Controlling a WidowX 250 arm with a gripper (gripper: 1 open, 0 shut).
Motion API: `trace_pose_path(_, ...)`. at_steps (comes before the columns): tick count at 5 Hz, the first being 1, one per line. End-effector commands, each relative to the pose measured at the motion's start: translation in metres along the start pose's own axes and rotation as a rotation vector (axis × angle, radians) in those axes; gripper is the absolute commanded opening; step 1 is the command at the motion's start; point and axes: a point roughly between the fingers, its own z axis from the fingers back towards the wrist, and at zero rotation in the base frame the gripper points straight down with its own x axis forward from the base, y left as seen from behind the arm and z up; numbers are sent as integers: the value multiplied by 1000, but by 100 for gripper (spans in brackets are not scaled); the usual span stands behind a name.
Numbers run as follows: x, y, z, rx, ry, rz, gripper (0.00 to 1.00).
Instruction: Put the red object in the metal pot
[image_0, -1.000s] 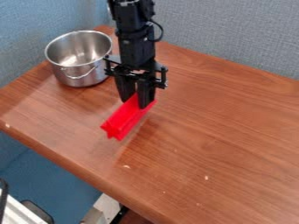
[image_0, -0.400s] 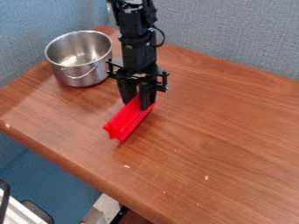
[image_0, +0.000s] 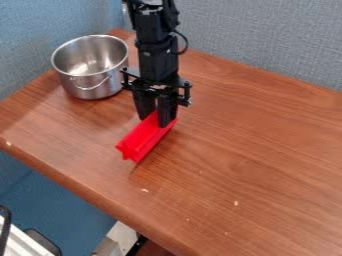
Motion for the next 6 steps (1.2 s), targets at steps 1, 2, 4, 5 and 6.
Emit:
trace_pose_path(1, 5, 4, 20, 14, -64, 2, 0)
trace_pose_path(2, 4, 5, 22, 12, -65, -1, 0)
trace_pose_path(4, 2, 7, 26, 11, -68, -5, 0)
trace_pose_path(5, 2, 8, 27, 15, -73, -13, 0)
trace_pose_path(6, 3, 8, 27, 22, -75, -19, 0)
